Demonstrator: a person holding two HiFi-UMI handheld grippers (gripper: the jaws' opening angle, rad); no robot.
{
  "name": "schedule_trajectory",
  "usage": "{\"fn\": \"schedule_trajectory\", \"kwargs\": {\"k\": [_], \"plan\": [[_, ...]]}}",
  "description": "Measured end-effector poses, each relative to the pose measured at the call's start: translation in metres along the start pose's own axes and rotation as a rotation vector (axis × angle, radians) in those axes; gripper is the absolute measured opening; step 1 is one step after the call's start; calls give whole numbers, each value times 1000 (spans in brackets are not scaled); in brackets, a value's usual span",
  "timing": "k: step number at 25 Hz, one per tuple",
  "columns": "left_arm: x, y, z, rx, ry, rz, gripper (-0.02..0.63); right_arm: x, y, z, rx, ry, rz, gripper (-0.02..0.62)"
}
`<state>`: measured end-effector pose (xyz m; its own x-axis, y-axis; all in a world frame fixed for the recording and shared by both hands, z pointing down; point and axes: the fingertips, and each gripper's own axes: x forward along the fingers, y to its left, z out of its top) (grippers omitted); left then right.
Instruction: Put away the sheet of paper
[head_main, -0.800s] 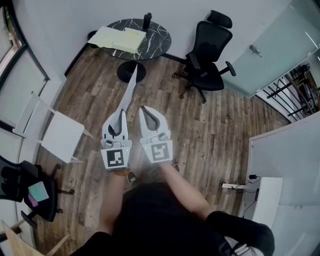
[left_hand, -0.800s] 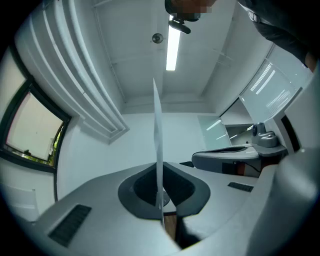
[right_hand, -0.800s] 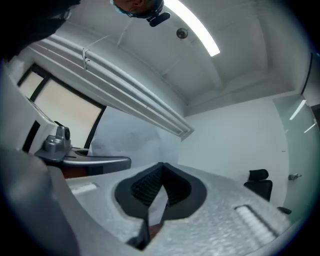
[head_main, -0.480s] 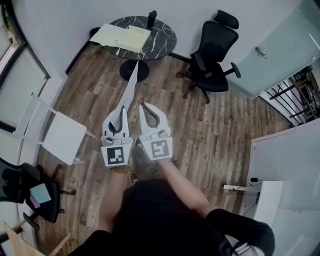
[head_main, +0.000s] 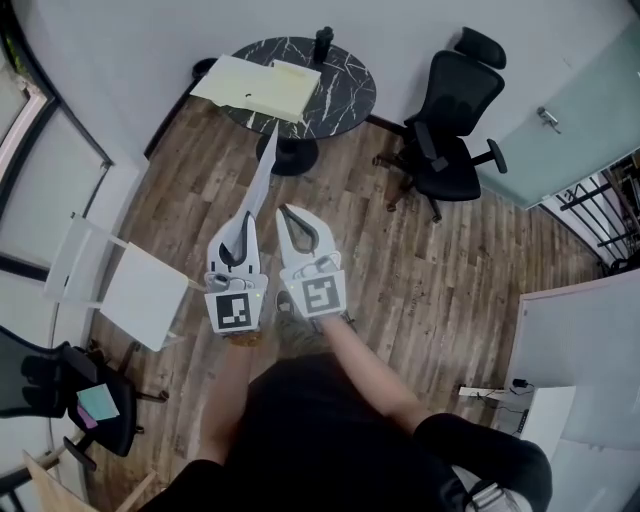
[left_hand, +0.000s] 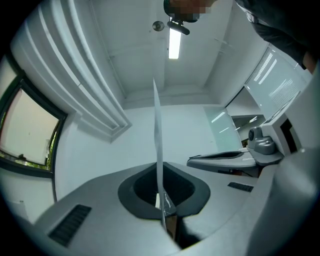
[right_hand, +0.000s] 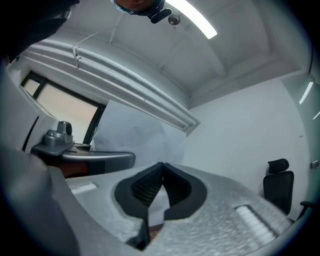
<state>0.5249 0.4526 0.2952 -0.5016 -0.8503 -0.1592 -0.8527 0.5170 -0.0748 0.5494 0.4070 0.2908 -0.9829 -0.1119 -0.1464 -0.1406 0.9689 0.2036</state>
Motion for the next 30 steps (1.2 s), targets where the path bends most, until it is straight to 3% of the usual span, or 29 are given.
{"fn": "schedule_trajectory", "kwargs": {"k": [14, 24, 30], "plan": [[150, 64, -47, 29, 58, -30, 9, 151, -71, -62, 52, 46, 15, -2], [202, 127, -102, -44, 105, -101, 11, 227, -59, -112, 58, 127, 26, -2], [231, 191, -105, -88, 89, -181, 10, 293, -40, -111, 19, 152, 7, -2]]}}
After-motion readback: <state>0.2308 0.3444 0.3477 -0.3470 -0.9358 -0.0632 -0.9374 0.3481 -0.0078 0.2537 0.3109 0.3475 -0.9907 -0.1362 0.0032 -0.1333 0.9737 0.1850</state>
